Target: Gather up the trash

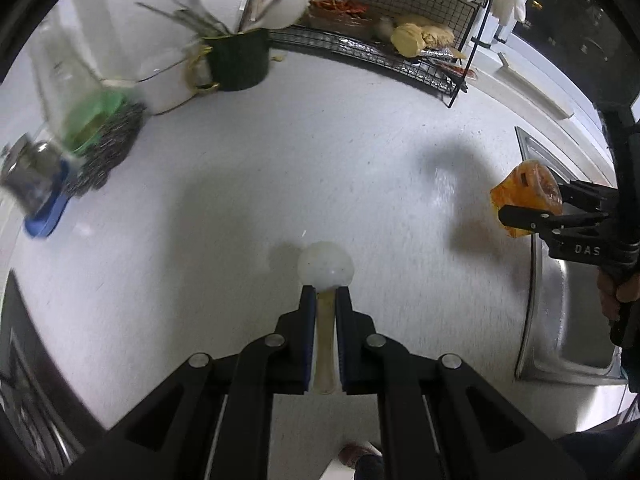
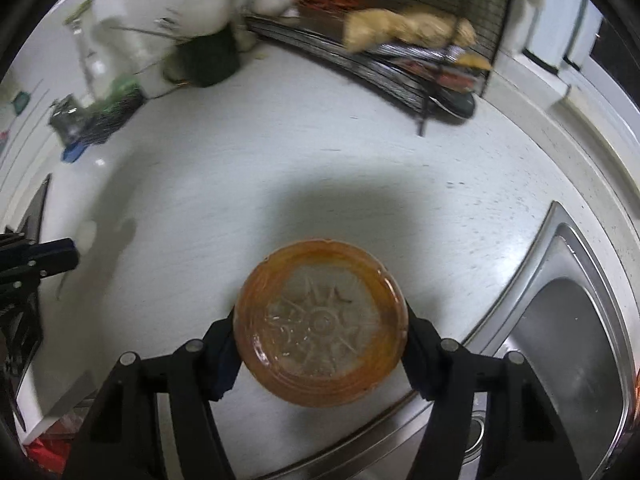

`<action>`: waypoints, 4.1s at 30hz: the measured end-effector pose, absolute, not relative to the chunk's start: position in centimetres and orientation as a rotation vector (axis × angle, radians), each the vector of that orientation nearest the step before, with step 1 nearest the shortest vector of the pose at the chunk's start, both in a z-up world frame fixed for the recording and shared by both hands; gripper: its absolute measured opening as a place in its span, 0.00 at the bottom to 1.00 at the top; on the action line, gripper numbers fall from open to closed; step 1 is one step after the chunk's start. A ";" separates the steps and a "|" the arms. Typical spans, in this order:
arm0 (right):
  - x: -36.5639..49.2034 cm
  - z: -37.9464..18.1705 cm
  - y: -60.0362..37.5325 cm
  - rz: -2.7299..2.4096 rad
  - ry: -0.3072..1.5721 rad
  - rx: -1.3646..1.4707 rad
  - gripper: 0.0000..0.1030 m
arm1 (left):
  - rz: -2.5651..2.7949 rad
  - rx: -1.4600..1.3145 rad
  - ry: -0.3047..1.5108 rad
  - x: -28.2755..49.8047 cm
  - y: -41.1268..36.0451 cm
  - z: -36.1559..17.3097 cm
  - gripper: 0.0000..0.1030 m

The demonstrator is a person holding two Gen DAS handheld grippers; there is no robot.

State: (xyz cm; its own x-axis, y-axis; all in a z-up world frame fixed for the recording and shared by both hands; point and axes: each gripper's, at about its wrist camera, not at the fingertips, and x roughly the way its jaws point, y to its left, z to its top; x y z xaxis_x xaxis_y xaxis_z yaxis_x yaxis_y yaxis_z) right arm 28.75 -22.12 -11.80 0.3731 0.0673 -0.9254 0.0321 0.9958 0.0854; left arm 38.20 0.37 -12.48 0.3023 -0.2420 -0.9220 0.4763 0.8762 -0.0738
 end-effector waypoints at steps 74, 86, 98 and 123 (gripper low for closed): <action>11.5 -42.9 -1.1 0.296 1.131 -0.197 0.62 | -0.380 0.087 1.266 14.7 10.3 -51.6 0.08; 11.6 -46.3 -2.4 0.250 1.157 -0.188 0.62 | -0.389 0.157 1.255 15.7 9.1 -54.4 0.86; 12.2 -44.9 -1.6 0.301 1.205 -0.176 0.62 | -0.323 0.126 1.261 11.7 12.4 -50.6 1.00; 11.5 -43.1 3.1 0.416 1.192 -0.291 0.99 | -0.130 -0.004 1.278 7.9 18.1 -46.1 1.00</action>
State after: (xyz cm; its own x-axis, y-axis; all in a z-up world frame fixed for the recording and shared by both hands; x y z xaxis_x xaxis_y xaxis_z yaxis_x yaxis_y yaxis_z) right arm 11.55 3.06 -43.06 0.3086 0.1587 -0.9379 -0.4593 0.8883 -0.0008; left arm 7.95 18.14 -46.07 0.2827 -0.0989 -0.9541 0.0950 0.9927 -0.0748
